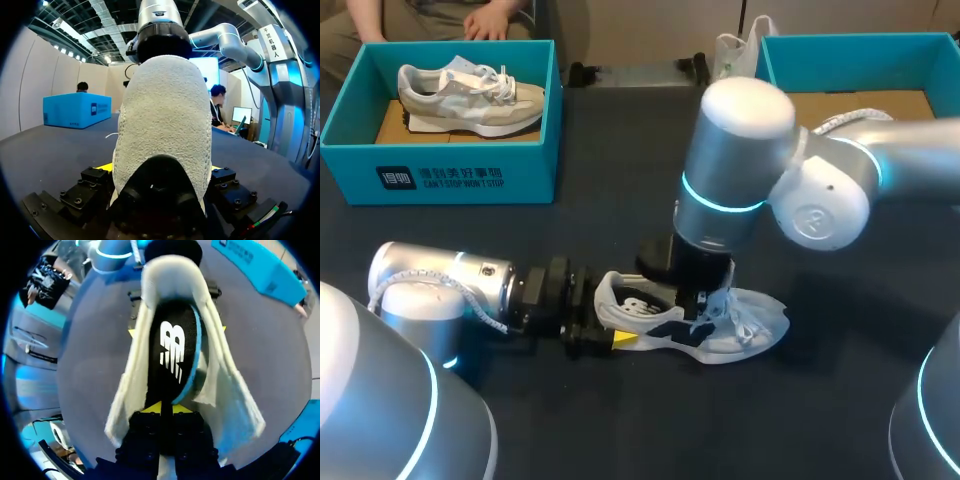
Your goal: Take the shoe out of the shoebox, open the shoe tongue, remove and reinsert the insole, then place the shoe into the shoebox
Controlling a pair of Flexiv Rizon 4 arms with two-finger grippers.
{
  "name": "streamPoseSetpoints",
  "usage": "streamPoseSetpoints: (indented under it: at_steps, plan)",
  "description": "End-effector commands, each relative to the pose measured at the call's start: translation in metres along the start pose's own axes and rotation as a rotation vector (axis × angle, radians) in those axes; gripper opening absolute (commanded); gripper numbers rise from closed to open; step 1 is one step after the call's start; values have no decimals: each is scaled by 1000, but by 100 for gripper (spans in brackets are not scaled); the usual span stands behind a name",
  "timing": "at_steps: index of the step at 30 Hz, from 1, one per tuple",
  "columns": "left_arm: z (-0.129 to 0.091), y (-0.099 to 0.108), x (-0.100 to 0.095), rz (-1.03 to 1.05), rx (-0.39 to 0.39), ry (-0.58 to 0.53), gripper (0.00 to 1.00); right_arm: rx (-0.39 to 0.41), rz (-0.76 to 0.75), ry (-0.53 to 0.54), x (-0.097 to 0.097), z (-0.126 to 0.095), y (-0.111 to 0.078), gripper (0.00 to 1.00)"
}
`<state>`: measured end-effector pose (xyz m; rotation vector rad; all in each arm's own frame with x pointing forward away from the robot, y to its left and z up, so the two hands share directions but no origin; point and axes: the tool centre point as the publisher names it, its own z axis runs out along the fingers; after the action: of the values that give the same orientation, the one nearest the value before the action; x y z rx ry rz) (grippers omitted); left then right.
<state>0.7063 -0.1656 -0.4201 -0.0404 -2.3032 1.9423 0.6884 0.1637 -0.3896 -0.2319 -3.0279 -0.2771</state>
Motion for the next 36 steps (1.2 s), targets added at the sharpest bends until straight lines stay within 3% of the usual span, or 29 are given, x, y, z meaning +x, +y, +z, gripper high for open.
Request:
streamPoseSetpoints:
  at_steps: [1,8,13,18,27,29,36]
  plan:
    - [2,-1,-3,-1,0,-4,0,-63,-37,-19,7,-24,-9,0]
    - [2,-1,-3,-1,0,-4,0,-143,-128,-35,0,-36,-6,0]
    - [2,-1,-3,-1,0,-4,0,-136,-167,-28,-7,-40,-1,0]
    - [2,-1,-3,-1,0,-4,0,-190,-187,-34,-13,-45,-5,0]
    - [2,-1,-3,-1,0,-4,0,-215,-225,-23,-19,-52,-5,0]
    - [2,-1,-3,-1,0,-4,0,-254,-239,-25,-19,-53,-4,0]
    - [2,-1,-3,-1,0,-4,0,-203,-252,13,-20,-55,-2,0]
